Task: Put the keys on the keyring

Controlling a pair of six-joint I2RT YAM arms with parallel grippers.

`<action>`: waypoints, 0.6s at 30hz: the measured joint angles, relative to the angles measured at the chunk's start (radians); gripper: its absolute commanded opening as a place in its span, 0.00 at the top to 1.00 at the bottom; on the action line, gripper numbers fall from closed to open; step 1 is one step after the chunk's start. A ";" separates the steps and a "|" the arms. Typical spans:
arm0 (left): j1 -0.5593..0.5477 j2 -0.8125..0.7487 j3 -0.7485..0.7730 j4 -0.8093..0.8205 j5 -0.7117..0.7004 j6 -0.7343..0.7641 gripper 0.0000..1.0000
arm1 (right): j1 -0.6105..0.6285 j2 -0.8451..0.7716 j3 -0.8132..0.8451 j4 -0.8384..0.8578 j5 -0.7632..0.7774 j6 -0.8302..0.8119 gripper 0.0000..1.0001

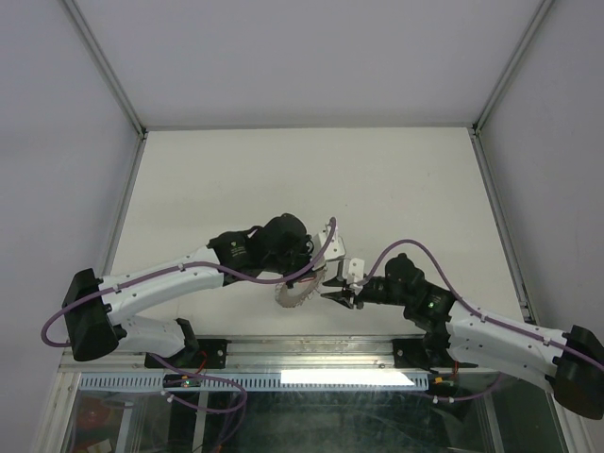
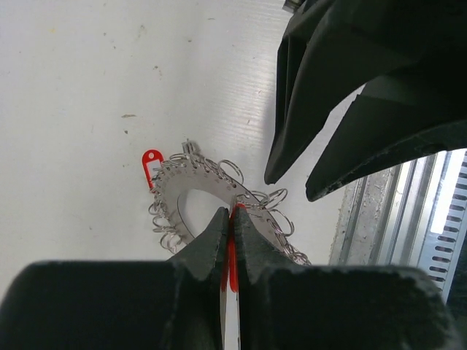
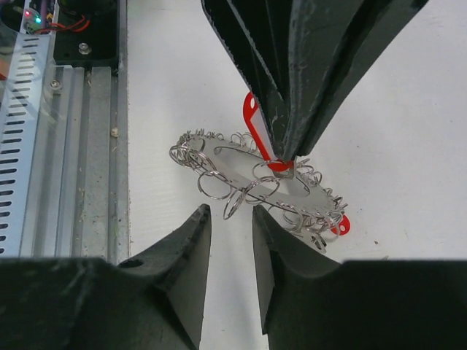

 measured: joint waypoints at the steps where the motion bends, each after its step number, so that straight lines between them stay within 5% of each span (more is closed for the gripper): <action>1: 0.000 0.000 0.002 -0.001 -0.003 0.000 1.00 | 0.007 0.017 -0.003 0.017 0.015 -0.002 0.72; 6: 0.000 0.000 0.009 -0.006 -0.013 -0.001 1.00 | 0.020 0.048 -0.013 0.069 0.063 -0.005 0.74; 18: 0.000 0.000 0.023 -0.016 -0.013 0.001 1.00 | 0.042 0.058 -0.020 0.120 0.141 0.036 0.59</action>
